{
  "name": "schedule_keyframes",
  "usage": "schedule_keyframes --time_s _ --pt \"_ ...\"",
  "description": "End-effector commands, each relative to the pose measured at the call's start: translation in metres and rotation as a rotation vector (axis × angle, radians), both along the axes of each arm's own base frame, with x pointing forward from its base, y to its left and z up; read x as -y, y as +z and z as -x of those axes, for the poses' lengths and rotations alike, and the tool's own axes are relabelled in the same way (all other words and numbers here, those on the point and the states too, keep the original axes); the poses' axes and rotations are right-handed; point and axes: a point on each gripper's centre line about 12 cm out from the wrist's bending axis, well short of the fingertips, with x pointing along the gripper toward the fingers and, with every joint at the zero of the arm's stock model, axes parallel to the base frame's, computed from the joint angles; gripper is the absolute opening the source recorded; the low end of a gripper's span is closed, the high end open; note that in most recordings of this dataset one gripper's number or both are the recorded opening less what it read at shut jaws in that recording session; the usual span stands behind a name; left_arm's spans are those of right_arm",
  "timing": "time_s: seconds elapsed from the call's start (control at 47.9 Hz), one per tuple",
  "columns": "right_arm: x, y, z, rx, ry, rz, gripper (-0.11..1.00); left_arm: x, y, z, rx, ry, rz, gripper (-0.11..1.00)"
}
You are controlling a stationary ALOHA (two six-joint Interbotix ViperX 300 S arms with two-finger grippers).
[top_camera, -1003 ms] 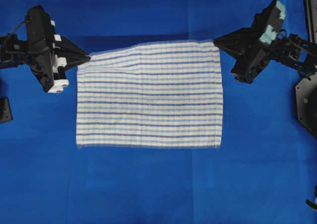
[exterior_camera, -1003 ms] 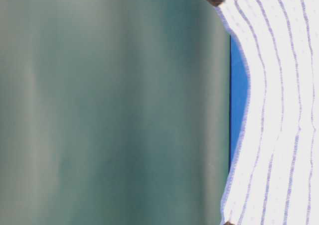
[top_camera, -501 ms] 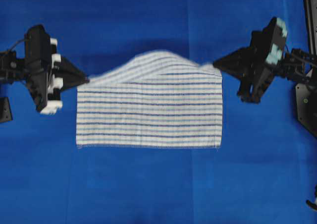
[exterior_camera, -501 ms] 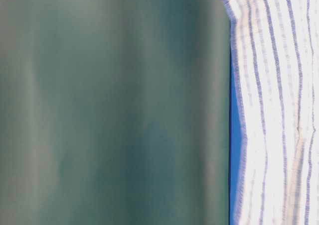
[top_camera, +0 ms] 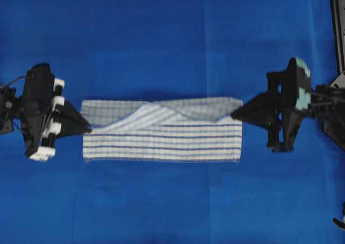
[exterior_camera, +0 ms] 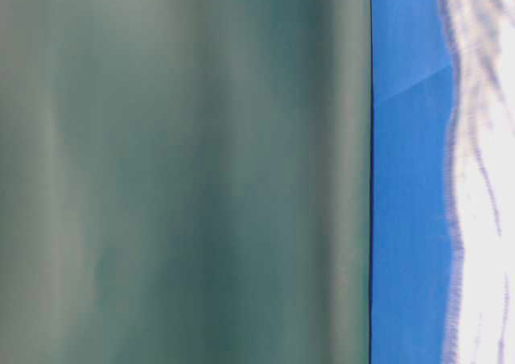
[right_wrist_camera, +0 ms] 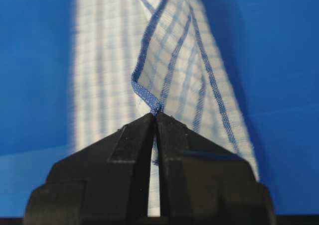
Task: Fold the blue towel.
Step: 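Lift the top edge and fold it down toward the bottom edge, then open both grippers and pull them back from the folded towel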
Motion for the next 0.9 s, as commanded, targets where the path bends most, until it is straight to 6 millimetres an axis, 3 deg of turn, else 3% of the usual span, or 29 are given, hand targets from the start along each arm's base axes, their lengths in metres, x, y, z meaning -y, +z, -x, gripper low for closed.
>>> schedule_keyframes --time_s 0.0,0.376,0.648,0.752,0.877 --pt "-0.009 0.002 -0.002 0.020 0.015 -0.014 -0.03 0.010 0.005 -0.004 0.029 -0.031 0.010 0.02" --pt "-0.031 -0.024 -0.011 -0.073 0.046 -0.015 -0.03 0.018 -0.013 -0.016 -0.024 -0.048 0.001 0.02" --pt "-0.034 -0.026 -0.010 -0.085 0.058 -0.013 -0.03 0.019 -0.016 -0.020 -0.039 -0.048 -0.002 0.05" --pt "-0.035 -0.027 -0.009 -0.098 0.063 -0.017 -0.01 0.019 -0.016 -0.019 -0.040 -0.045 0.002 0.20" --pt "-0.036 -0.028 -0.009 -0.114 0.067 -0.021 0.13 0.019 -0.017 -0.017 -0.056 -0.037 0.010 0.62"
